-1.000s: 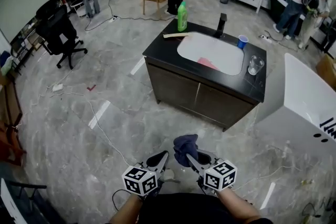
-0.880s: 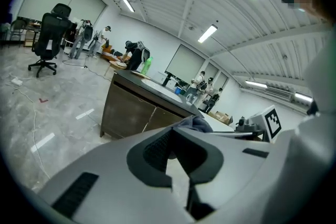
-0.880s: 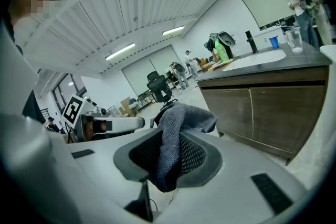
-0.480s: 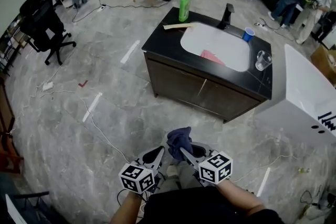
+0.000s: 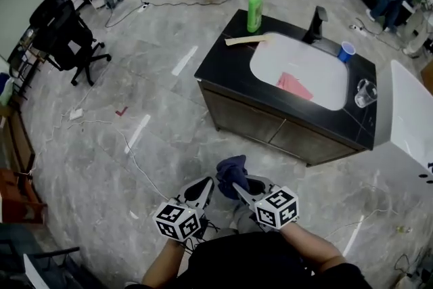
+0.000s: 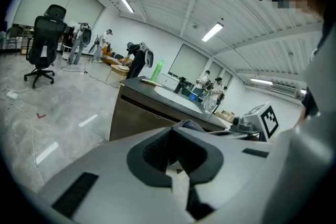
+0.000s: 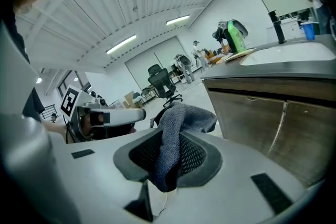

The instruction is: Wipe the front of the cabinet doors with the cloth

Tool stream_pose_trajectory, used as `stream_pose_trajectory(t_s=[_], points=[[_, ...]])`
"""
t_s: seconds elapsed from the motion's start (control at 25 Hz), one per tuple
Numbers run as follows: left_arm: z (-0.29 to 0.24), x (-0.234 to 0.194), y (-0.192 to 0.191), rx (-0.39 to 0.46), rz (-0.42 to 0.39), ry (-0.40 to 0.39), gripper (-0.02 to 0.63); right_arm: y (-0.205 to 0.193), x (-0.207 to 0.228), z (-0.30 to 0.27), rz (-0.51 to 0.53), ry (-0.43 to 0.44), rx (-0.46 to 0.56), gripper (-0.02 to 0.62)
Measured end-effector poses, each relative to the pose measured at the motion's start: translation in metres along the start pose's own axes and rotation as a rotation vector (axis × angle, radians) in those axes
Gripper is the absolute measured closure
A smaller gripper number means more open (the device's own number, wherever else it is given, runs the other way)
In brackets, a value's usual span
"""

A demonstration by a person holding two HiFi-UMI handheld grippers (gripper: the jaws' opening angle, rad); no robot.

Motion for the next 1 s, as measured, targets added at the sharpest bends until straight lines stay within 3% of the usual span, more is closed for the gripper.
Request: stream_pose_trajectory(t_s=[0.16, 0.32, 0.52, 0.8, 1.0], points=[[-0.038, -0.024, 0.016, -0.005, 0.018, -0.023, 0.598, 0.024, 0.027, -0.018, -0.020, -0.003, 0.007, 0.506], [-0.077, -0.043, 0.011, -0.081, 0.075, -0.036, 0.598, 0.034, 0.057, -0.023, -0.066, -0.041, 0.006, 0.506], [-0.111, -0.061, 0.010, -0.136, 0.010, -0.074, 0.598, 0.044, 0.080, -0.040, -0.057, -0.070, -0.007, 0.506], [-0.141, -0.083, 0.005, -0.123, 0.039, -0.121, 0.597, 0.050, 0.101, -0.063, -0.083, -0.124, -0.003, 0.506], [-0.160, -0.113, 0.002, -0.142, 0.011, -0.166, 0.598, 0.055, 0.111, -0.096, -0.122, -0.169, 0.024, 0.506]])
Point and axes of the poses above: the fingertips, and each gripper's own axes: z backward along the fingers, x to its right, y out of its top, the point moved 8 cm from there along z, backward along the fingers, and after that the axes turned 14 degrees about -z, right-handed, at the moved point
